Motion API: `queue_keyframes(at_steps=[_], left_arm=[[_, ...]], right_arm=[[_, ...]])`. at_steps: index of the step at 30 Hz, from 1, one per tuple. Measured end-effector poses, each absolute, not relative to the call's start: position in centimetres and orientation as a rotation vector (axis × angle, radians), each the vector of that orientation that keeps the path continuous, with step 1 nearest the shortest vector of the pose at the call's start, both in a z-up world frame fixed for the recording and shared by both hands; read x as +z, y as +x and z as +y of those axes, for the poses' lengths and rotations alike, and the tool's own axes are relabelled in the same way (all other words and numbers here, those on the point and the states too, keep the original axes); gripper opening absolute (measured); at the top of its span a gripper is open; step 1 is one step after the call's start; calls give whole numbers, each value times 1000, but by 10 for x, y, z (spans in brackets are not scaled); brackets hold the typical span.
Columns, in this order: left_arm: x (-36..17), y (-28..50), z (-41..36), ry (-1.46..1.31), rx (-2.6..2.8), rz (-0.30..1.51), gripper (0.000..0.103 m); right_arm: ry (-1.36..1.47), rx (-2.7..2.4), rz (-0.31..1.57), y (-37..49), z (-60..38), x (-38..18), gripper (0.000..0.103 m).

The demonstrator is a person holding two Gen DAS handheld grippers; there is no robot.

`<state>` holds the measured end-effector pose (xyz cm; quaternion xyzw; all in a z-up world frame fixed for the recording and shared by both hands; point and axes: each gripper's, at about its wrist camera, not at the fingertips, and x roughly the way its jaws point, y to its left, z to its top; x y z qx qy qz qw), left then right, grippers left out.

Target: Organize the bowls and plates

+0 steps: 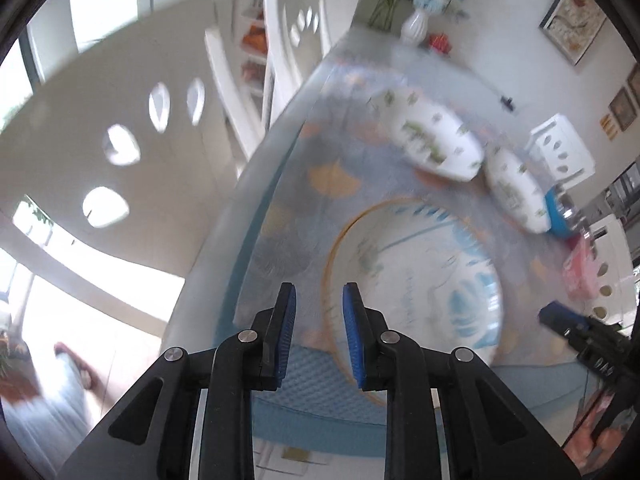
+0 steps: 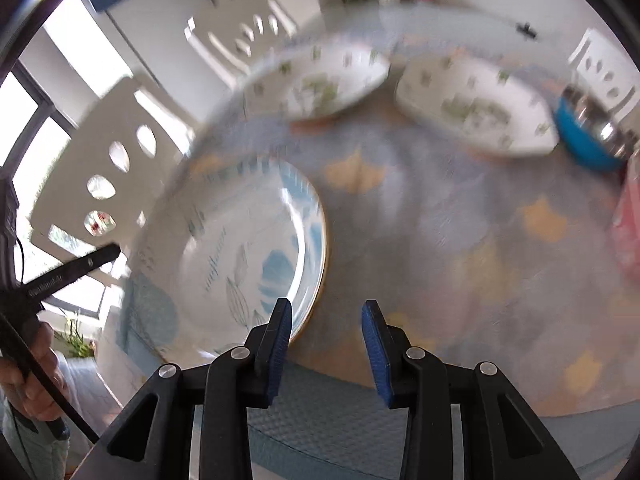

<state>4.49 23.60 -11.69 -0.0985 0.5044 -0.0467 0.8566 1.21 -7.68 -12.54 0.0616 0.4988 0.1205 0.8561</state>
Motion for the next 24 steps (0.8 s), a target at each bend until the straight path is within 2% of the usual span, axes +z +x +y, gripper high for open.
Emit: queue_keyframes(at_steps=[2, 5, 7, 8, 9, 10, 11, 12, 24], left_arm=[[-91, 43, 223, -210, -120, 1007, 22], [-54, 39, 204, -226, -137, 928, 29], [-29, 36, 192, -254, -160, 879, 30], [-18, 34, 187, -274, -176, 859, 33], [-8, 33, 183, -283, -189, 843, 39], [0, 31, 177, -279, -194, 831, 45], [8, 30, 172, -267, -190, 819, 64], [15, 28, 168, -257, -182, 798, 75], [26, 63, 166, -194, -248, 784, 75]], right_arm=[[131, 255, 960, 6, -84, -94, 35], [129, 259, 777, -14, -97, -34, 36], [143, 277, 646, -30, -103, 8, 37], [155, 292, 582, -41, -106, 25, 50], [163, 300, 503, -53, -110, 42, 69], [165, 293, 424, -65, -114, 56, 79], [165, 282, 377, -69, -111, 64, 92], [166, 265, 326, -76, -114, 70, 93], [269, 209, 539, -14, -101, 37, 93]])
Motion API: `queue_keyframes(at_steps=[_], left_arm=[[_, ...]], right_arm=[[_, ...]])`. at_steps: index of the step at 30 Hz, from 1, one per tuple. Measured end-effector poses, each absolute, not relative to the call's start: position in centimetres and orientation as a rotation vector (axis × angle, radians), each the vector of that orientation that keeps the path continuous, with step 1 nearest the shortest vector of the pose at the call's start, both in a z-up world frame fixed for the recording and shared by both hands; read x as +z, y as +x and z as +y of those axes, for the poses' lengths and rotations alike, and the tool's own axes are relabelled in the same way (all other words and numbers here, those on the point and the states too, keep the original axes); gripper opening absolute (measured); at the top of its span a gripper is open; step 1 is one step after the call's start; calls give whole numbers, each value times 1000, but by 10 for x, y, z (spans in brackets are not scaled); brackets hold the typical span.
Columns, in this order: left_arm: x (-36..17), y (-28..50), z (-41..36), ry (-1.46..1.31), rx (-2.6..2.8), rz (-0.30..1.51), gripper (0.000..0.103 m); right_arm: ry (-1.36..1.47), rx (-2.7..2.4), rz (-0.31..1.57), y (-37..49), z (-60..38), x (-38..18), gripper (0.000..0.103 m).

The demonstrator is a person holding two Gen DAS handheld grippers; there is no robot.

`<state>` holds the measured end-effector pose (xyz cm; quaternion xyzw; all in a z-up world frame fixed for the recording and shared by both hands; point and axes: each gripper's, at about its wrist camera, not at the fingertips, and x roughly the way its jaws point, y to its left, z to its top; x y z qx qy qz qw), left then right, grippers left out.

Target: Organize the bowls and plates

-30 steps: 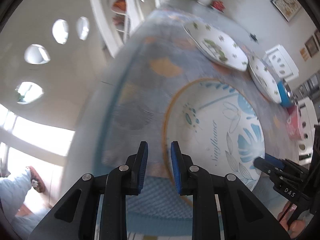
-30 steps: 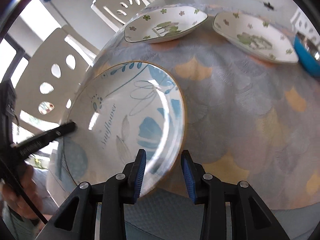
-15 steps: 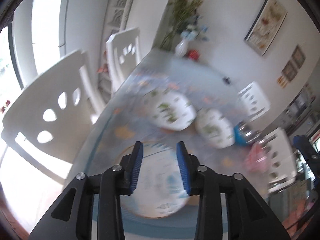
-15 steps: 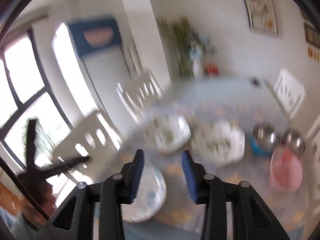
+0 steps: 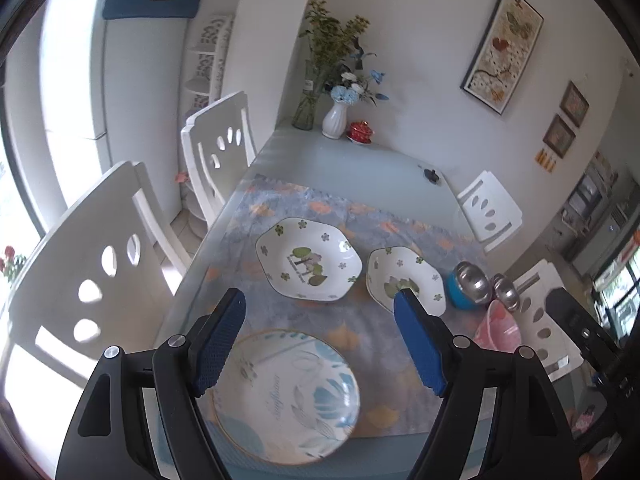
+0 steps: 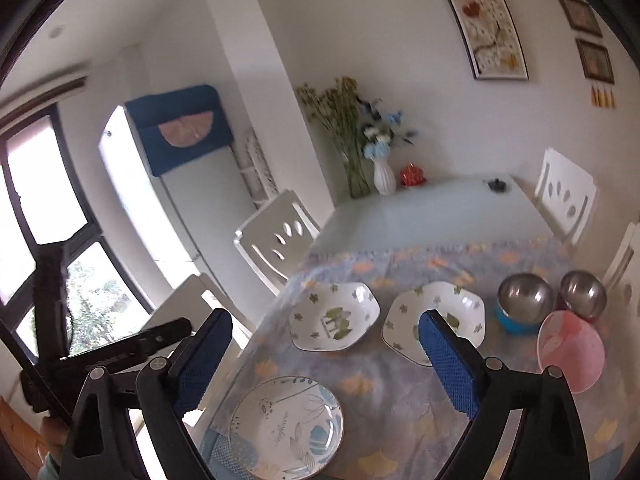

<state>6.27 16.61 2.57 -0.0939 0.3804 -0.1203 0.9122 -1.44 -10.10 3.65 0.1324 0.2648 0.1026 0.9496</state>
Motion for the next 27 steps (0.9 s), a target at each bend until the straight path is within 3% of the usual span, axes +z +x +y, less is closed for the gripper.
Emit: queue_keyframes(at_steps=[19, 27], left_arm=[[-44, 214, 203, -147, -446, 965, 75], [-94, 266, 201, -194, -472, 1058, 73]], right_arm=[[424, 53, 814, 132, -59, -48, 93], [445, -9, 954, 169, -57, -104, 73]])
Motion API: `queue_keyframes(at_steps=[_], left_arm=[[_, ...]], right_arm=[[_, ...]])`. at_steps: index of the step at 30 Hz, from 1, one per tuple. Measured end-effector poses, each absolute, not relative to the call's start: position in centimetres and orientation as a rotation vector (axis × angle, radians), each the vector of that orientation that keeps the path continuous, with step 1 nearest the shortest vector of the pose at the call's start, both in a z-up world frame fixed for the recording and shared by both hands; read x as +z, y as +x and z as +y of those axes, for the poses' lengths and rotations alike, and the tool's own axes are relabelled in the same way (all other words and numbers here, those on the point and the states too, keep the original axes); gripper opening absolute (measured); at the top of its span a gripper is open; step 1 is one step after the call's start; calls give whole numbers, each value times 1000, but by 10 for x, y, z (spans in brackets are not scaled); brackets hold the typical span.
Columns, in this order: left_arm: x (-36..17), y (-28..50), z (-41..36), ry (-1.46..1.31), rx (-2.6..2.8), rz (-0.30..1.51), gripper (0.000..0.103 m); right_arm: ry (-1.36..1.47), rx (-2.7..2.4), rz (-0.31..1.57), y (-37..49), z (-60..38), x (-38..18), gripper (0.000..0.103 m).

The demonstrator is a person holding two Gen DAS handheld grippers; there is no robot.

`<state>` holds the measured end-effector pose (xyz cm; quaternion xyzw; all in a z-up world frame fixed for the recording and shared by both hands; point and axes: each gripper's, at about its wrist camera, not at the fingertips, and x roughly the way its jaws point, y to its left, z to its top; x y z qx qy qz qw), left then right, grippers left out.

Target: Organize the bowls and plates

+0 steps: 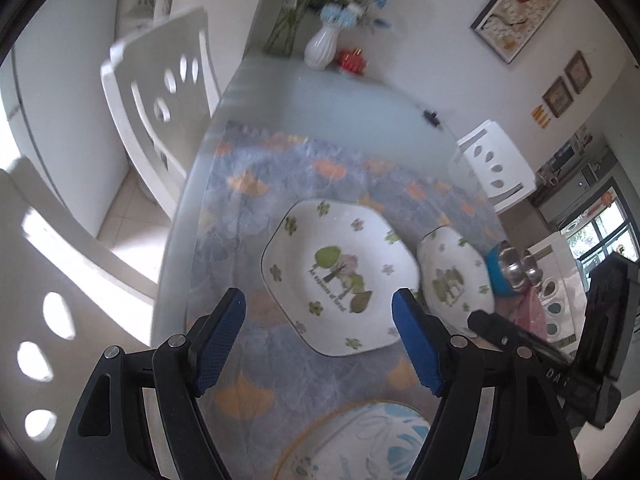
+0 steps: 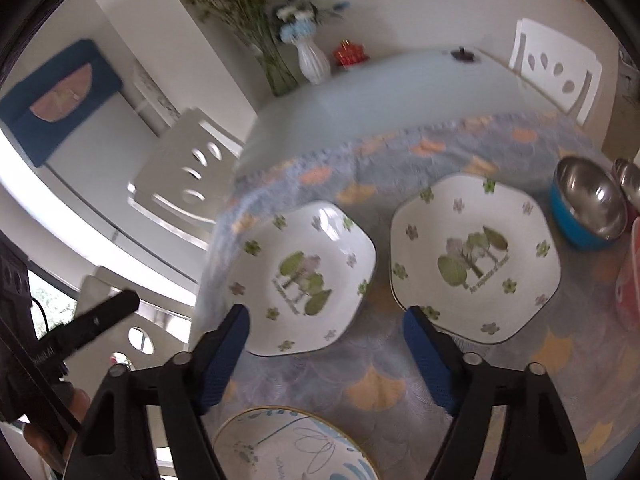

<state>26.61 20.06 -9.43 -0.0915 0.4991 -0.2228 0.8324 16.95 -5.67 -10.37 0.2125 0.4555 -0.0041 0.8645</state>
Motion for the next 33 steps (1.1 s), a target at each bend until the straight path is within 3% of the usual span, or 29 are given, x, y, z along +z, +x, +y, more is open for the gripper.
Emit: queue_keyframes(at_steps=[4, 6, 11, 19, 24, 33], left_arm=[[-132, 288, 197, -232, -488, 1138, 67], [-149, 297, 193, -236, -487, 1175, 64], [-173, 309, 187, -242, -503, 1223, 57], [-195, 322, 177, -235, -524, 1268, 44], [-206, 329, 174, -242, -523, 1289, 32], [-208, 332, 178, -247, -523, 1292, 28]], right_arm=[[538, -6, 1042, 184, -59, -141, 70], [585, -18, 1093, 192, -63, -160, 59], [638, -56, 1146, 207, -72, -189, 51], [562, -57, 1140, 236, -66, -198, 48], [534, -64, 1141, 248, -65, -204, 33], [456, -65, 1150, 251, -49, -200, 29]])
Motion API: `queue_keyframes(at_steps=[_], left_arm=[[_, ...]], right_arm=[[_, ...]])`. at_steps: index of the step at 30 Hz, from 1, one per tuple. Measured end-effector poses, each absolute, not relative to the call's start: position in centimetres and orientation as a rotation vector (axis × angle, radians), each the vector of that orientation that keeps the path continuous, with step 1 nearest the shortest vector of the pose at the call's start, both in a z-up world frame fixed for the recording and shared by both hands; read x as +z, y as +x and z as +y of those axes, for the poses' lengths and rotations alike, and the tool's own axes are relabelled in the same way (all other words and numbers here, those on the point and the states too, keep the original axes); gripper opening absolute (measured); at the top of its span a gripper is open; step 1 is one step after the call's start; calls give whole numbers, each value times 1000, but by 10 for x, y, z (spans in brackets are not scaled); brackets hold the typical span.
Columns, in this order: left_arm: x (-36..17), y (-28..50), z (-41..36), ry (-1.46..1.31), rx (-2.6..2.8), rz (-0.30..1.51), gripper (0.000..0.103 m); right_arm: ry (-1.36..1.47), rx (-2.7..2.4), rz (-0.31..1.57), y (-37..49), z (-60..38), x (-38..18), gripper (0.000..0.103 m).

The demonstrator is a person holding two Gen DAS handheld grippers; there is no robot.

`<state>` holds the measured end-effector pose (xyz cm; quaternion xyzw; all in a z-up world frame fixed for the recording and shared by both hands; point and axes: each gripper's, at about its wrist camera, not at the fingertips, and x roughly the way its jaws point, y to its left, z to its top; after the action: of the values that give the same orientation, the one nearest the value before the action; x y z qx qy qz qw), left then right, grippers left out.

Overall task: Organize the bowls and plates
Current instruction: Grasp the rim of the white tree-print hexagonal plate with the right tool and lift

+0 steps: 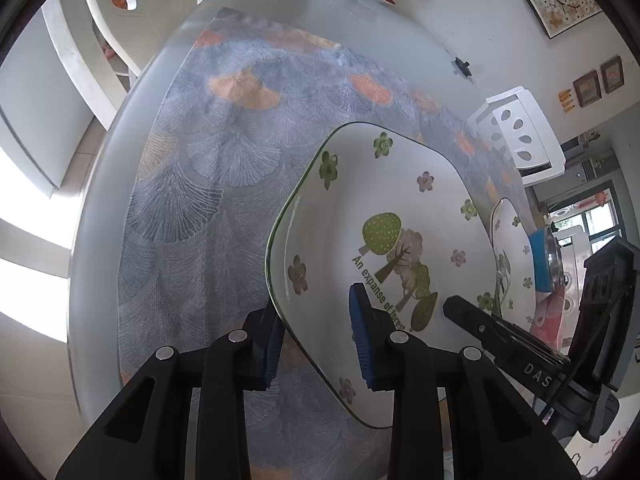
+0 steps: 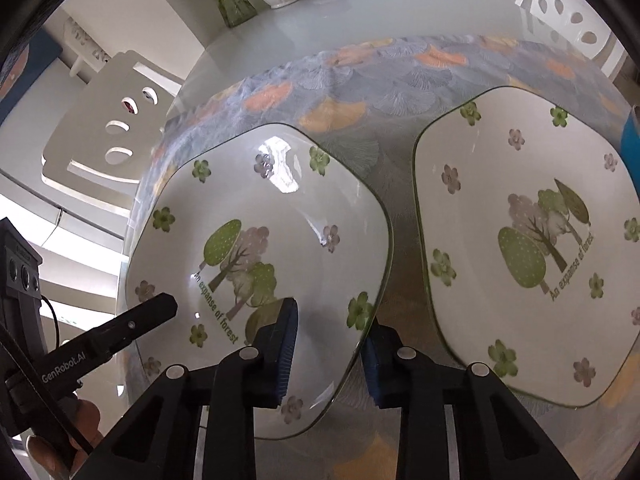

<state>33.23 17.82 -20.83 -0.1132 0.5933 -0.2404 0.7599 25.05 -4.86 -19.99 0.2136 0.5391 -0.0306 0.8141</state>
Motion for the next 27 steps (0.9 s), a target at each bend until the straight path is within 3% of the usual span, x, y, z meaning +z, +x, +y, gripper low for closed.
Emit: queue_keyframes(at_steps=[8, 11, 27], left_arm=[[-210, 334, 174, -218, -526, 1283, 28], [-210, 334, 173, -207, -523, 1271, 28], [-173, 317, 170, -86, -527, 1094, 25]], right_arm=[[447, -54, 1150, 260, -54, -205, 27], [385, -68, 1136, 265, -49, -202, 30], [206, 13, 1029, 252, -27, -179, 30]])
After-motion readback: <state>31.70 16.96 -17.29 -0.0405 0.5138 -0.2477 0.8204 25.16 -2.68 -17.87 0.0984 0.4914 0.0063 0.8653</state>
